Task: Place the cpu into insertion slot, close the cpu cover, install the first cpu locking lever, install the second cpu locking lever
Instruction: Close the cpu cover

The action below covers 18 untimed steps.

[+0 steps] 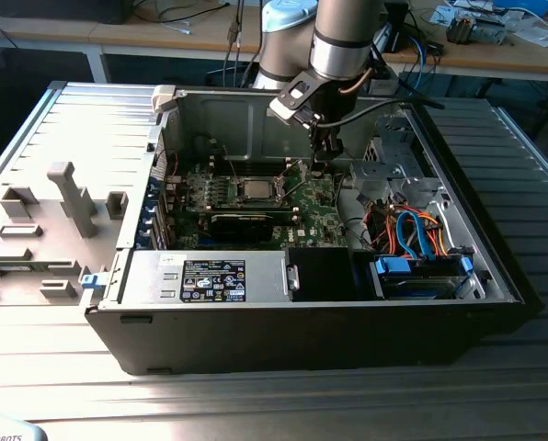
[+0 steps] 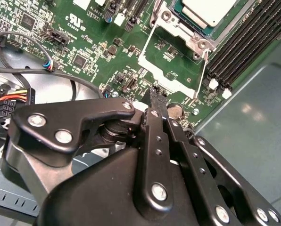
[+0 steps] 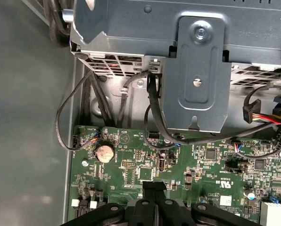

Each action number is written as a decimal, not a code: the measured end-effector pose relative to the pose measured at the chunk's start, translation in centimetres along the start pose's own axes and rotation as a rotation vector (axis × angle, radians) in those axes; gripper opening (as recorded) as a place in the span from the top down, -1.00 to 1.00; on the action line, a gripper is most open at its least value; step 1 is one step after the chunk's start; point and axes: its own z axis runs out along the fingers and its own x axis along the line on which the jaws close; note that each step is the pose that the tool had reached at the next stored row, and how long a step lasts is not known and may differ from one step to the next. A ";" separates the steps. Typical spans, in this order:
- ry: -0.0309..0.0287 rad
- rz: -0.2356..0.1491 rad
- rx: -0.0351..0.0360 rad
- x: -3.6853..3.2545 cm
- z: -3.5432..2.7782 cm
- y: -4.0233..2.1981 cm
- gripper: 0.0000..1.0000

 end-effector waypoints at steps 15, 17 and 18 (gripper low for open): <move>0.0001 0.000 0.0000 0.14 0.01 -1.80 0.79; 0.0001 0.000 0.0000 0.17 0.00 -2.13 0.79; 0.0001 0.000 0.0000 0.18 0.01 -2.22 0.79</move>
